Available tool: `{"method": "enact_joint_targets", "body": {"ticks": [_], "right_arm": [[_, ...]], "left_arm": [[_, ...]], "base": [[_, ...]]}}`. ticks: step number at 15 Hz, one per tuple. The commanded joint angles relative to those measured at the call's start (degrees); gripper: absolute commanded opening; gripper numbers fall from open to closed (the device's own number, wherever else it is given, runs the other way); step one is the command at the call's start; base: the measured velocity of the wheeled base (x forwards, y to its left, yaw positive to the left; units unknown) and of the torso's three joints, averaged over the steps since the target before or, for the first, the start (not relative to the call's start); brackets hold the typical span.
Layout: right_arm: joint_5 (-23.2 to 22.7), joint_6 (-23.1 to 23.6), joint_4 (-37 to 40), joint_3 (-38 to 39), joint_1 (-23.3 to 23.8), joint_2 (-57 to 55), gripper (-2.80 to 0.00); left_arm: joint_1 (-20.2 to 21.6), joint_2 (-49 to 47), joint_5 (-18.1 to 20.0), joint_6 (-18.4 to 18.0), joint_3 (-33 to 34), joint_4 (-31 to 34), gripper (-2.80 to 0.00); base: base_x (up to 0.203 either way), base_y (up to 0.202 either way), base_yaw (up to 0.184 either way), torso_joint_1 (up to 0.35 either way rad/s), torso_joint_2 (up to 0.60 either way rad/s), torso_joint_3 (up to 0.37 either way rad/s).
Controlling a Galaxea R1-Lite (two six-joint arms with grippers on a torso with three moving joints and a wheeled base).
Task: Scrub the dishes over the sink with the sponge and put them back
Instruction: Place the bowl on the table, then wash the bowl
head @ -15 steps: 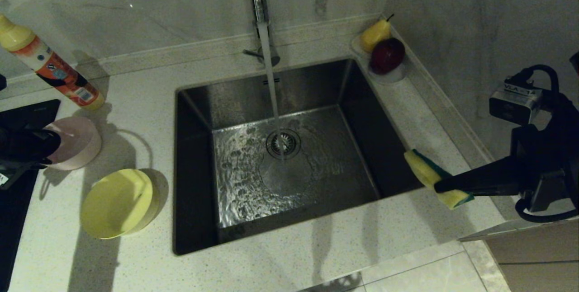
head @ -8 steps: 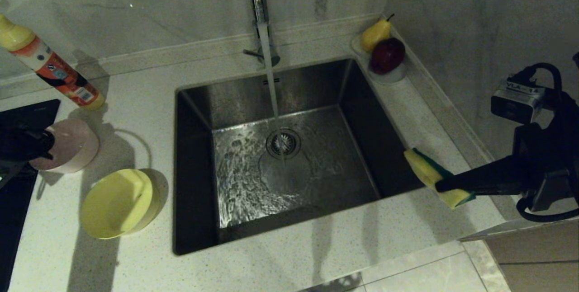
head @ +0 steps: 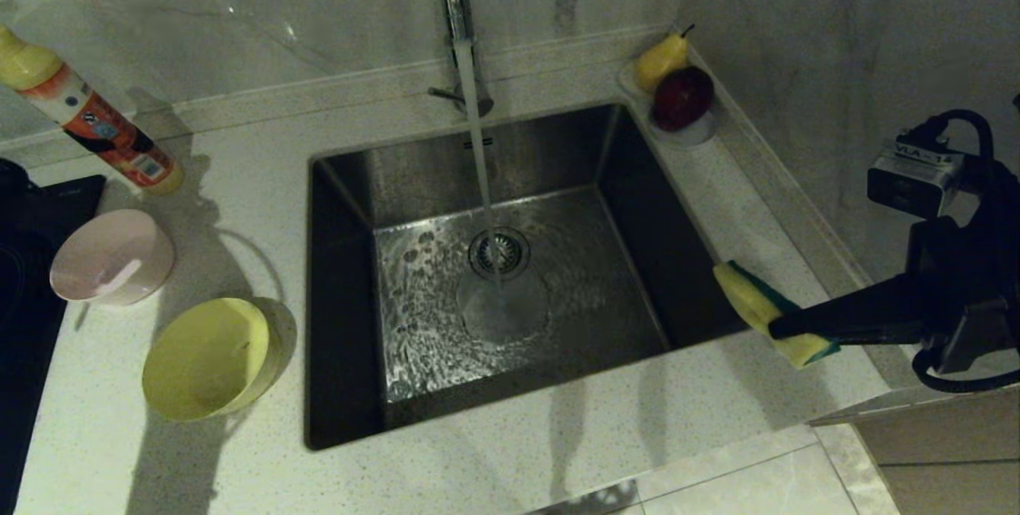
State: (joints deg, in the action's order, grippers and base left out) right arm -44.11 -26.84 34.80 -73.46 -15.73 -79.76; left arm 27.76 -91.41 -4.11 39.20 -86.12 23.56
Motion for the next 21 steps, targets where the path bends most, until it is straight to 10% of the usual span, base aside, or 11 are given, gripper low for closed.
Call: {"method": "enact_joint_targets", "body": {"ticks": [1,2,9,16,17,21], "right_arm": [[-0.3,-0.1,0.3,0.2,0.0,-0.2,-2.8],[-0.2,-0.2,0.3,0.2,0.0,0.0,-2.8],[0.3,-0.7,0.5,-0.5,0.2,-0.1,-2.8],[0.3,-0.6,0.3,-0.7,0.2,-0.7,-2.8],[0.3,-0.5,0.3,-0.7,0.5,-0.6,-2.8],[0.2,-0.5,0.4,0.0,1.4,0.0,-2.8]], "left_arm": [[-0.2,7.9,0.0,-1.7,-1.0,1.3,0.0],[-0.6,9.8,0.0,-3.0,-1.2,3.0,-2.8],[-9.9,13.8,1.3,-19.7,5.4,22.2,-2.8],[-13.2,14.6,2.5,-20.5,21.7,12.0,-2.8],[-13.6,14.6,3.4,-20.4,21.7,12.1,0.0],[-14.3,14.2,5.8,-17.6,22.7,12.1,0.0]], "base": [[0.0,0.0,0.0,0.0,0.0,0.0],[0.0,0.0,0.0,0.0,0.0,0.0],[0.0,0.0,0.0,0.0,0.0,0.0],[0.0,0.0,0.0,0.0,0.0,0.0],[0.0,0.0,0.0,0.0,0.0,0.0],[0.0,0.0,0.0,0.0,0.0,0.0]]}}
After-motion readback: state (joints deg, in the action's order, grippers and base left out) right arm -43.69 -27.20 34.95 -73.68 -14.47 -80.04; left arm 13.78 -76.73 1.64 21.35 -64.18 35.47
